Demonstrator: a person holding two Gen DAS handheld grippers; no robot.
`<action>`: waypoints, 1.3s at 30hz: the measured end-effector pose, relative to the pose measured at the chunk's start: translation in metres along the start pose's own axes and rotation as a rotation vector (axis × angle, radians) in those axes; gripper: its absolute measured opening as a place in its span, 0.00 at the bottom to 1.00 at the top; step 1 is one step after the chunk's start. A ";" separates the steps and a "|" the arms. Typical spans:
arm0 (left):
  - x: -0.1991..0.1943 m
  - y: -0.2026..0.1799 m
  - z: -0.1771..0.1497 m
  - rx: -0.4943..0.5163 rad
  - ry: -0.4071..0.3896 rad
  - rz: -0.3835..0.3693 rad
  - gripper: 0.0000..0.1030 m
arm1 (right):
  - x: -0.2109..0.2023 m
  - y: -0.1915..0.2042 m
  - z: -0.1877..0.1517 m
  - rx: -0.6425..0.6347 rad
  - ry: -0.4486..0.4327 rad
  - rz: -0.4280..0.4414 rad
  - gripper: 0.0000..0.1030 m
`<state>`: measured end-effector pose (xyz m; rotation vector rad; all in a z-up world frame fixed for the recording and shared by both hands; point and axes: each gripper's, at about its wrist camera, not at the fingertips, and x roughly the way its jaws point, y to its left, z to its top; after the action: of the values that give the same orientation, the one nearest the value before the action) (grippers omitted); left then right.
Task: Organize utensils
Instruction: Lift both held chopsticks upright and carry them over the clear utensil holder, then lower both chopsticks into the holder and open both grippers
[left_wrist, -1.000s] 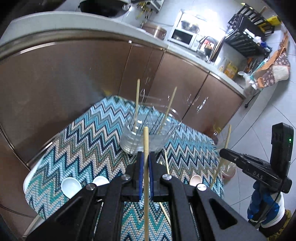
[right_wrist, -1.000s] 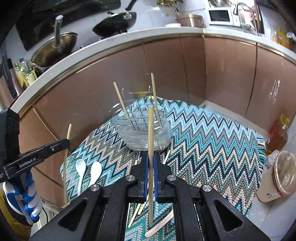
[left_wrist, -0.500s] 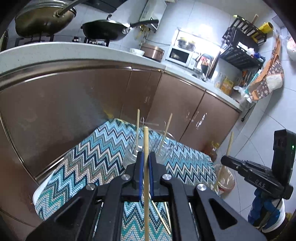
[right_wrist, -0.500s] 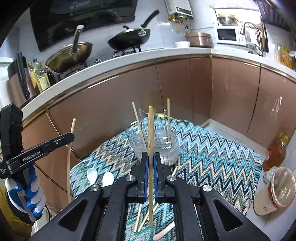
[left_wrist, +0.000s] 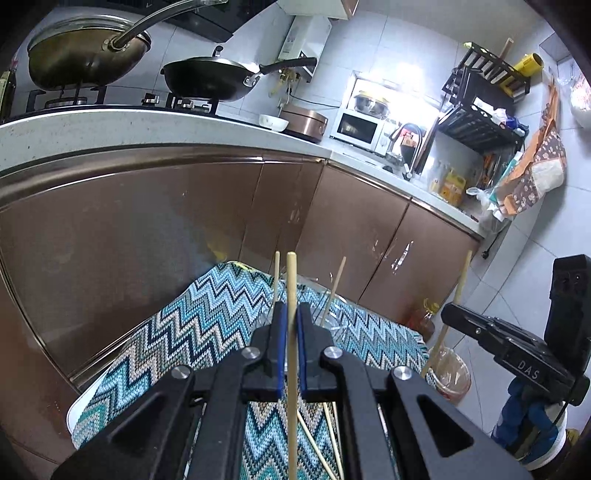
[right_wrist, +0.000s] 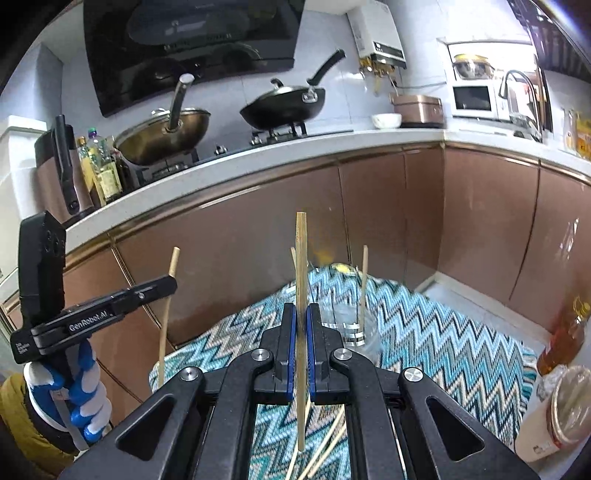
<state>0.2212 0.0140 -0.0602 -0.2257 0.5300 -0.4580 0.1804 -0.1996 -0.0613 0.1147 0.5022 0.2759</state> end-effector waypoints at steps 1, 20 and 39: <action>0.001 0.000 0.002 -0.002 -0.004 -0.002 0.04 | 0.000 0.001 0.003 -0.003 -0.012 0.007 0.05; 0.039 -0.012 0.057 -0.045 -0.226 -0.024 0.04 | 0.023 -0.001 0.053 -0.066 -0.238 0.022 0.05; 0.146 -0.035 0.044 0.005 -0.405 0.124 0.05 | 0.111 -0.040 0.031 -0.102 -0.289 -0.094 0.05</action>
<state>0.3436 -0.0822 -0.0756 -0.2712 0.1455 -0.2816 0.2975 -0.2069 -0.0924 0.0305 0.2054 0.1883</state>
